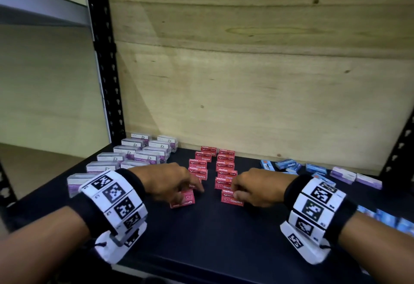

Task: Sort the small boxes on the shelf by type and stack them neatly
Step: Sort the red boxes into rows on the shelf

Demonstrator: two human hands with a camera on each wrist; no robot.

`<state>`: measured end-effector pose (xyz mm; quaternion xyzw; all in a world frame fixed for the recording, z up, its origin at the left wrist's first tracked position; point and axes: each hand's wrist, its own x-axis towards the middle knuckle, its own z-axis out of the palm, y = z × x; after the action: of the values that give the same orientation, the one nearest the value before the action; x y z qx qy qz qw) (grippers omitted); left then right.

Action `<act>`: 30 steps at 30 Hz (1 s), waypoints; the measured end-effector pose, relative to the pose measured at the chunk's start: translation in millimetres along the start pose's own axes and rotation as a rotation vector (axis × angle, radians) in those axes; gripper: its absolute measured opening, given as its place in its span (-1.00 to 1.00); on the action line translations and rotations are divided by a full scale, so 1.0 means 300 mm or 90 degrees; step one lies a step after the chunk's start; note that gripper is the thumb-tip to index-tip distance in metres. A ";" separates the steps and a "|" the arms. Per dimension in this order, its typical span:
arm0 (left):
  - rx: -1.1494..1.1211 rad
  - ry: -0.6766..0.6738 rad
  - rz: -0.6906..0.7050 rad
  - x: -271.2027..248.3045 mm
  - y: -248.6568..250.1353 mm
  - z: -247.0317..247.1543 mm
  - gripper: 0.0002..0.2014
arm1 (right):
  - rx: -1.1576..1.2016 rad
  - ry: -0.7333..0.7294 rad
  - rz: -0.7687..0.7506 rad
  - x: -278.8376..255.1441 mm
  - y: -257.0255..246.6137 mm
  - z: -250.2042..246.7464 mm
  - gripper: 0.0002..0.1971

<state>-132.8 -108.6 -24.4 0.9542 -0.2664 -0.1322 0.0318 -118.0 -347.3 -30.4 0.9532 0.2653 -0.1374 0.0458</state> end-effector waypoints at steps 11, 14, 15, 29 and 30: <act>-0.105 0.078 -0.029 -0.005 -0.045 0.033 -0.77 | 0.022 0.031 0.007 0.024 -0.022 -0.005 -0.73; -0.148 0.092 -0.048 -0.022 -0.063 0.036 -0.81 | 0.035 0.007 0.017 0.018 -0.009 -0.012 -0.68; -0.151 0.097 -0.056 -0.026 -0.068 0.036 -0.80 | 0.034 0.002 0.018 0.018 -0.003 -0.013 -0.68; 0.009 0.084 -0.118 -0.002 -0.037 0.064 -0.77 | 0.020 0.045 -0.022 0.047 -0.006 0.001 -0.84; 0.013 0.078 -0.119 0.001 -0.034 0.064 -0.78 | 0.021 0.047 -0.023 0.048 -0.006 0.002 -0.85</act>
<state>-132.8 -99.9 -44.2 0.9815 -0.1751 -0.0729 0.0258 -107.3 -338.8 -35.0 0.9533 0.2818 -0.1071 0.0180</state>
